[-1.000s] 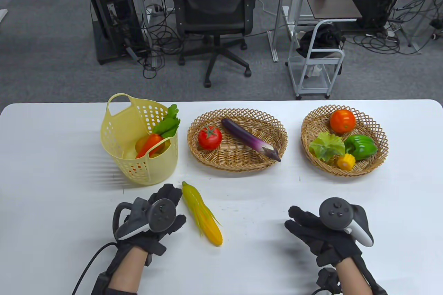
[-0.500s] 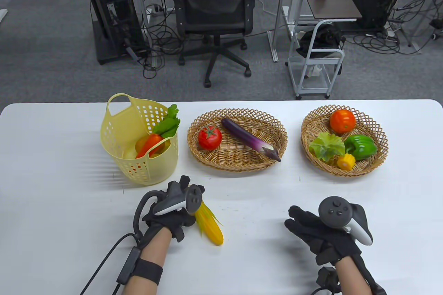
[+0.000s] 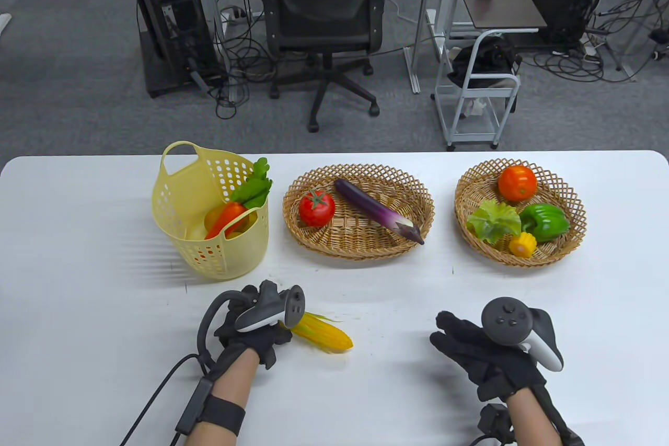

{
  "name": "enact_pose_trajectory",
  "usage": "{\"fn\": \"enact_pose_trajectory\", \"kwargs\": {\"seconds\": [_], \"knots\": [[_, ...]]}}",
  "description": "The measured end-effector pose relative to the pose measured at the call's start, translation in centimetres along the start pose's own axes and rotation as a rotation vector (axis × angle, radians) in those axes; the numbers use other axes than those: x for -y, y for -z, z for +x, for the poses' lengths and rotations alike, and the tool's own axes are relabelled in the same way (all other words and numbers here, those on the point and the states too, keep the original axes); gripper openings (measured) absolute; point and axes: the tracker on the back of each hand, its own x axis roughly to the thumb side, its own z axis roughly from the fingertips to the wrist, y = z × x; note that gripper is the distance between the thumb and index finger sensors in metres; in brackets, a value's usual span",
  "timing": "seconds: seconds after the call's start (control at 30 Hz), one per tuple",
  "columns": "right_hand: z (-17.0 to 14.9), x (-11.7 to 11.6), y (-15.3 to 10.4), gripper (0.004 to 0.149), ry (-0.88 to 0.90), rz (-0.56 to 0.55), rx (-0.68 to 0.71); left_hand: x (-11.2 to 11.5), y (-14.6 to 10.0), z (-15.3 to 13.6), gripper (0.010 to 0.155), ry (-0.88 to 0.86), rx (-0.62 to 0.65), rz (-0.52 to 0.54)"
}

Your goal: Place 10 objects into 3 containers

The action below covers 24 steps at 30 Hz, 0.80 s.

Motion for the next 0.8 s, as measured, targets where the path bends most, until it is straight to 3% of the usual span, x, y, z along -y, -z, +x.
{"fn": "enact_pose_trajectory", "kwargs": {"seconds": [0.13,0.4,0.6,0.8], "knots": [[0.0,0.1,0.0,0.074,-0.003,-0.005,0.007,0.5,0.2,0.2,0.073,-0.077,0.015,0.029],[0.2,0.2,-0.1,0.075,-0.001,-0.007,0.023,-0.3,-1.9,0.0,0.072,-0.072,0.082,0.226],[0.2,0.2,-0.1,0.075,0.0,-0.01,0.033,-4.5,-3.1,-0.1,0.074,-0.167,-0.017,0.347],[0.2,0.2,-0.1,0.075,0.004,-0.006,0.04,-9.5,-0.9,0.8,0.076,-0.158,-0.12,0.357]]}}
